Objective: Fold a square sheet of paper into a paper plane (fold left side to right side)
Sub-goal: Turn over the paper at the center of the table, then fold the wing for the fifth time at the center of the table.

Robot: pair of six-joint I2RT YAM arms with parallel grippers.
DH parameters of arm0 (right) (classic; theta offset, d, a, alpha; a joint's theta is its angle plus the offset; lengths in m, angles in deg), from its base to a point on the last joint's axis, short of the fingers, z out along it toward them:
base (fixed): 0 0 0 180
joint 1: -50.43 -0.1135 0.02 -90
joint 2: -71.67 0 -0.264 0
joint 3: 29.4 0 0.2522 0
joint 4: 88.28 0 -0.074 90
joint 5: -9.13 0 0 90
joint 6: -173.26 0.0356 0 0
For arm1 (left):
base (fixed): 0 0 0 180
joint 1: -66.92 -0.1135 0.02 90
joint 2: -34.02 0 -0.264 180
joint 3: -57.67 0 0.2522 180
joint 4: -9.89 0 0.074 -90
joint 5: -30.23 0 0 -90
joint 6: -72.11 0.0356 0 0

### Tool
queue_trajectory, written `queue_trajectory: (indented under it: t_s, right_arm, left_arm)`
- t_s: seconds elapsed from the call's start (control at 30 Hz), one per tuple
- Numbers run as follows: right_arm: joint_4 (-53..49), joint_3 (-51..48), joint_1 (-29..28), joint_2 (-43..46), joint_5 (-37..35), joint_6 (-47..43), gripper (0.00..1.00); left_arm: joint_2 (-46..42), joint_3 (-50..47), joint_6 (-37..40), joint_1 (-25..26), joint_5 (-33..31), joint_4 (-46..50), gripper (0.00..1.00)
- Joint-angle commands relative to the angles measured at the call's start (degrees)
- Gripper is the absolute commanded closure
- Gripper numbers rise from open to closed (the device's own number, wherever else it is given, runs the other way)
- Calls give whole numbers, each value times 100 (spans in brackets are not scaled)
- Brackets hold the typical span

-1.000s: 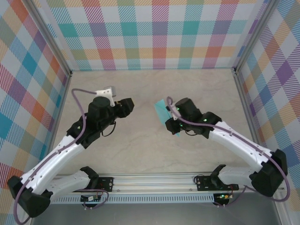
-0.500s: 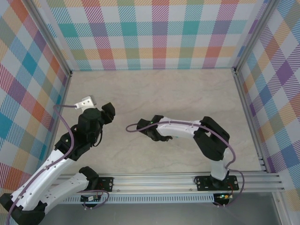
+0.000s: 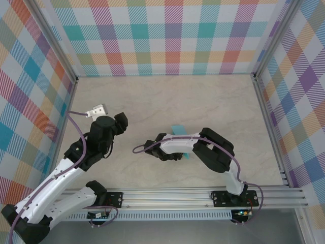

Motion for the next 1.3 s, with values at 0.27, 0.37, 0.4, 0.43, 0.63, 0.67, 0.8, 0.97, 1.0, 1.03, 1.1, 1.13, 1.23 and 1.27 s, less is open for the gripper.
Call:
queue_trajectory:
  t_s: [0.27,0.37,0.4,0.43,0.63,0.67,0.8,0.97,1.0,1.03,1.1,1.13,1.23,1.27]
  right_arm:
    - [1294,-1353,96,3615,2454,-196,0]
    - [1763,-1811,686,4685,3306,-129,0]
    - [1984,-2008,1044,5054,3711,-63,0]
    - [2191,-2193,1354,5368,4142,14,0]
    - [3184,-3276,3094,6762,5931,699,0]
    - [3206,-3385,3316,6824,6154,811,0]
    - [3108,-3695,4014,6856,6744,1055,0]
    - [3120,-3981,4512,6841,7101,1143,0]
    - [3132,-4009,4582,6839,7163,1133,0]
    - [3121,-4017,4642,6837,7190,1126,0]
    - [3108,-4039,4718,6828,7222,1109,0]
    - [3102,-4042,4760,6823,7226,1110,0]
    - [3105,-4073,4833,6807,7261,1089,0]
    - [3107,-4087,4847,6797,7270,1089,0]
  left_arm:
    - [1167,-460,-704,-675,2493,-1395,23]
    - [1832,-583,-915,-629,3421,-2107,26]
    - [2098,-597,-992,-568,3682,-2341,27]
    - [2326,-587,-1049,-471,3848,-2536,27]
    - [3917,-199,-1410,344,4336,-3418,27]
    - [4133,-99,-1471,445,4350,-3535,27]
    - [4854,347,-1515,718,4413,-3581,27]
    - [5362,620,-1613,888,4496,-3648,31]
    - [5442,664,-1634,904,4512,-3649,31]
    - [5509,696,-1659,910,4527,-3649,33]
    - [5646,758,-1746,933,4546,-3631,34]
    - [5707,779,-1789,935,4563,-3631,35]
    - [5917,891,-1855,960,4640,-3607,41]
    - [5983,938,-1856,961,4664,-3590,44]
